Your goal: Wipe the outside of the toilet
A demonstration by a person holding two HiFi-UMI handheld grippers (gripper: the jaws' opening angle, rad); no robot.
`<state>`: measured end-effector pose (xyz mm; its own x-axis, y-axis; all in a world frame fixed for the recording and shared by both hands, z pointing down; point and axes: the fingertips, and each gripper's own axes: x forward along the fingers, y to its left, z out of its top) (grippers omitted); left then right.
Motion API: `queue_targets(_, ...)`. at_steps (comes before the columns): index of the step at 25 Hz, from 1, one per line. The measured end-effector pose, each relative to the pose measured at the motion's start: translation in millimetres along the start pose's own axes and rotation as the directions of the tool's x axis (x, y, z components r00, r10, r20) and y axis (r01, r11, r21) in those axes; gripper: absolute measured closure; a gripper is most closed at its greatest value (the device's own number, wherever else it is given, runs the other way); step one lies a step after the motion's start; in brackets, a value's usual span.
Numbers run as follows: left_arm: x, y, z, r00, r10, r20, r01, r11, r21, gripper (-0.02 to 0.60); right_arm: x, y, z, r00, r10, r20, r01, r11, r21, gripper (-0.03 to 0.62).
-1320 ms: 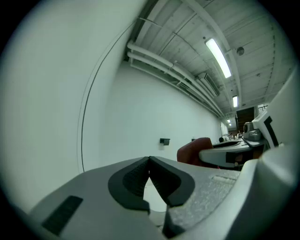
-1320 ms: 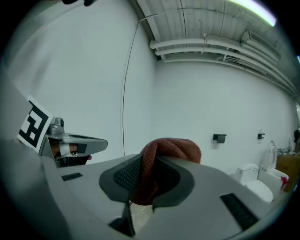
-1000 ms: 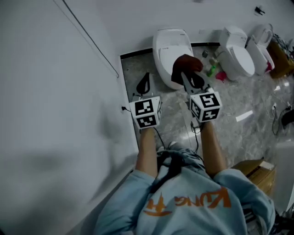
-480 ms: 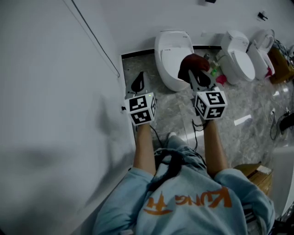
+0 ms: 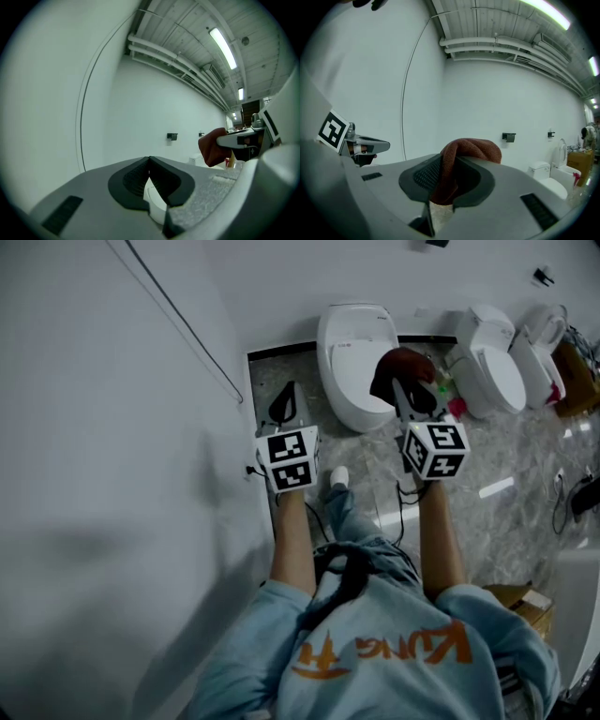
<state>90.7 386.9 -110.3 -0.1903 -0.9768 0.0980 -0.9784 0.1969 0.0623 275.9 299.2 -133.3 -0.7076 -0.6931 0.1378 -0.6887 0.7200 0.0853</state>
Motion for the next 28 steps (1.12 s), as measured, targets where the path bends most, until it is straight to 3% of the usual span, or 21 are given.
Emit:
queue_targets(5,47,7,-7,0.999,0.007,-0.035,-0.006,1.0,0.01,0.583,52,-28,-5,1.0,0.009,-0.011,-0.008,0.999,0.031,0.522)
queue_targets(10,100,27,-53,0.989,0.039,-0.142,-0.039,0.999,-0.001,0.583,120,-48,-31,0.998,0.027,-0.049,-0.023,0.995,0.093,0.522)
queue_targets(15,167,32,-110,0.955,0.021,-0.295,-0.024,1.0,-0.009,0.583,196,-79,-78,0.99,0.031,-0.135,-0.008,0.986,0.168,0.522)
queue_targets(19,226,26,-138,0.929,-0.003,-0.371,0.002,1.0,-0.004,0.583,250,-106,-117,0.98,0.047,-0.194,-0.008,0.98,0.198,0.522)
queue_targets(22,266,21,-144,0.921,-0.01,-0.389,-0.001,1.0,-0.029,0.583,282,-131,-134,0.973,0.054,-0.225,-0.005,0.977,0.214,0.522)
queue_targets(28,312,18,-131,0.93,-0.03,-0.366,0.018,0.999,-0.034,0.583,324,-158,-137,0.974,0.049,-0.221,0.008,0.968,0.25,0.522)
